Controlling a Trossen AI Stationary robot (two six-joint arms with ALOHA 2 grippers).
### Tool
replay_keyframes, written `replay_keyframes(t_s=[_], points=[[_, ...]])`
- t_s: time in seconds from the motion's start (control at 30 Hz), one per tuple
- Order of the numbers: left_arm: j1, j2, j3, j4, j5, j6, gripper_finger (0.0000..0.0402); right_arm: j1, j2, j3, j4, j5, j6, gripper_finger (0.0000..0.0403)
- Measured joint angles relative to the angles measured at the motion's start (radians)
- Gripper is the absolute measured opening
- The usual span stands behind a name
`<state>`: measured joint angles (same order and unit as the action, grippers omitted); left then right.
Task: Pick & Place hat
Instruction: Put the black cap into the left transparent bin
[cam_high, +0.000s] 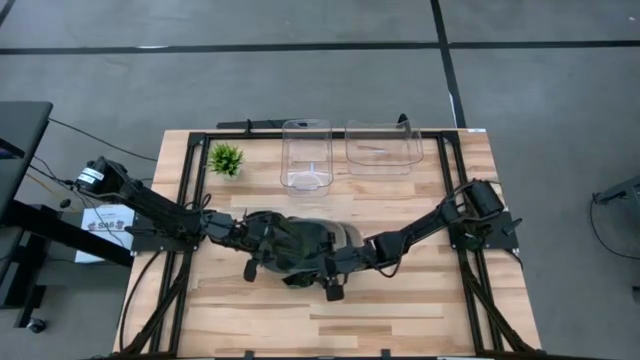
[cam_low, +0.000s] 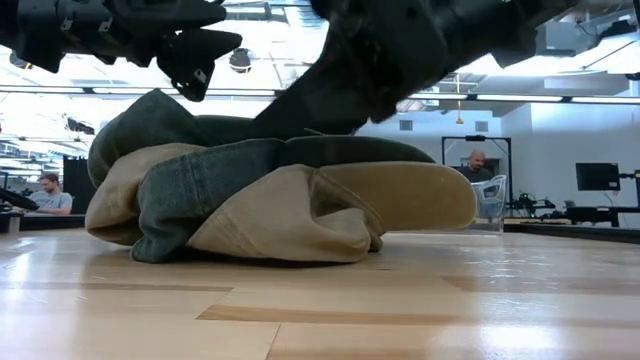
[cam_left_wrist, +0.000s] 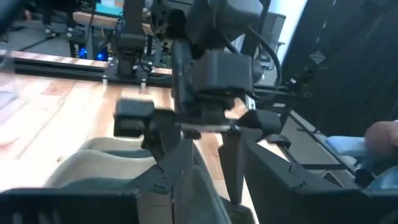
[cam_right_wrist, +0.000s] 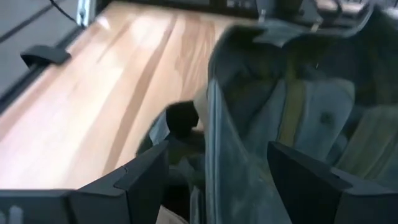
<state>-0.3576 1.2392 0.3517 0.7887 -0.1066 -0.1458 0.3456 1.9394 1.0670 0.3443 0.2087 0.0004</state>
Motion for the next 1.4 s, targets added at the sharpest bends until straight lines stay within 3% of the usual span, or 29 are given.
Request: replay_keyframes(t_s=[0.37, 0.53, 0.73, 1.23, 1.4], points=[[0.000, 0.000, 0.000, 0.013, -0.005, 0.036, 0.0134, 0.001, -0.005, 0.004, -0.019, 0.002, 0.012, 0.0258], [0.000, 0.000, 0.000, 0.016, -0.005, 0.036, 0.0134, -0.001, -0.005, 0.004, -0.018, 0.002, 0.027, 0.0238], [0.000, 0.000, 0.000, 0.020, -0.005, 0.036, 0.0134, -0.001, -0.005, 0.004, -0.016, 0.002, 0.027, 0.0190], [0.000, 0.000, 0.000, 0.020, -0.005, 0.036, 0.0134, -0.007, -0.007, 0.004, -0.013, 0.002, 0.022, 0.0025], [0.000, 0.000, 0.000, 0.020, -0.005, 0.036, 0.0134, -0.008, -0.008, 0.004, -0.011, 0.005, 0.015, 0.0009]])
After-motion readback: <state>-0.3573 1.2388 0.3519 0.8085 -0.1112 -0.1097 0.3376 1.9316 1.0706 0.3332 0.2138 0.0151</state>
